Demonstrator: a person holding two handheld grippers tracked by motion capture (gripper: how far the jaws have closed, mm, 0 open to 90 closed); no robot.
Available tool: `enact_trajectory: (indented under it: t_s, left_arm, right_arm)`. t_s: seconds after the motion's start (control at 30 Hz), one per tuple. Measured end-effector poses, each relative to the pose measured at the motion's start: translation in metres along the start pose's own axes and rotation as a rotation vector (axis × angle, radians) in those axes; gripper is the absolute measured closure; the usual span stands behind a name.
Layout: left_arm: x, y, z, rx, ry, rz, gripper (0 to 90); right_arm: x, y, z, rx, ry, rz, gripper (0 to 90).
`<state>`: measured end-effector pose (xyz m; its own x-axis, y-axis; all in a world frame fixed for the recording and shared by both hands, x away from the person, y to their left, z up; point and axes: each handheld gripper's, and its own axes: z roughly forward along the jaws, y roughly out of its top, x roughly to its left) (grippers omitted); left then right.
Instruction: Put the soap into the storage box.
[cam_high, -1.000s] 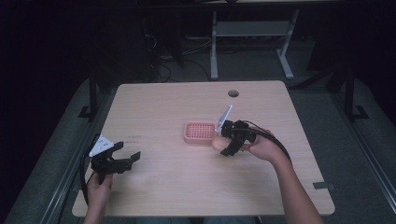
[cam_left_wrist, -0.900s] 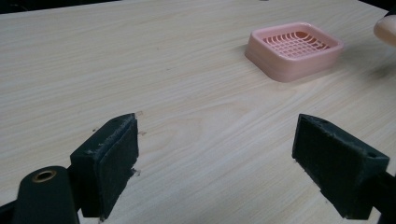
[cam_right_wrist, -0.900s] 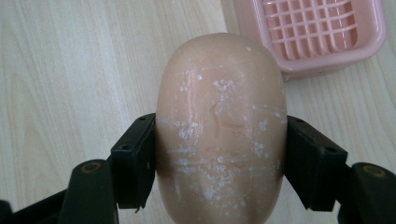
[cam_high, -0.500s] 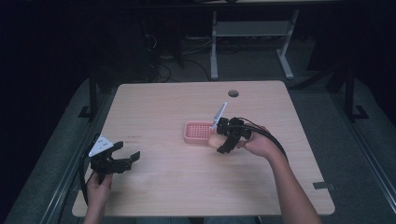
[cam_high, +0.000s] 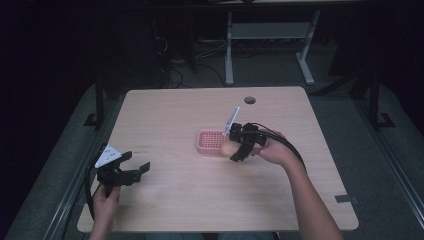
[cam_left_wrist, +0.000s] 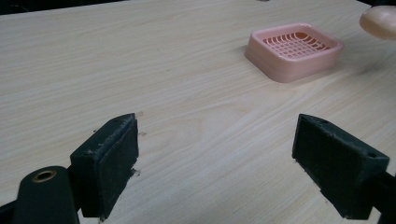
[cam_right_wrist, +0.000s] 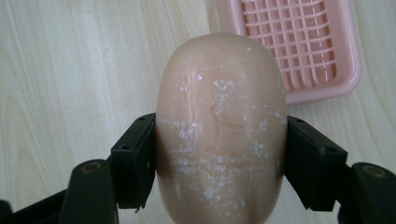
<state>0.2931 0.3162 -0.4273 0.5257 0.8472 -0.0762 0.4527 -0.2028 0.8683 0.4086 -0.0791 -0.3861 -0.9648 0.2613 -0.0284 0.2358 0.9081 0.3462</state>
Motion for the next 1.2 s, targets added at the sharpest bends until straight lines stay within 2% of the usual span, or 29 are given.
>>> enact_trajectory:
  t_s: [0.6,0.7,1.2]
  left_arm:
    - [0.001,0.0,-0.001,0.001,0.0,-0.001,14.2]
    - [0.001,0.001,-0.001,0.003,0.0,-0.002,14.3]
    - [0.001,0.001,-0.001,0.003,0.0,-0.002,14.2]
  right_arm:
    - [-0.006,0.015,-0.001,0.004,-0.003,-0.013,31.8]
    - [-0.008,0.016,0.0,-0.007,0.005,-0.01,31.8]
    - [-0.017,0.022,0.003,0.005,0.013,0.007,31.8]
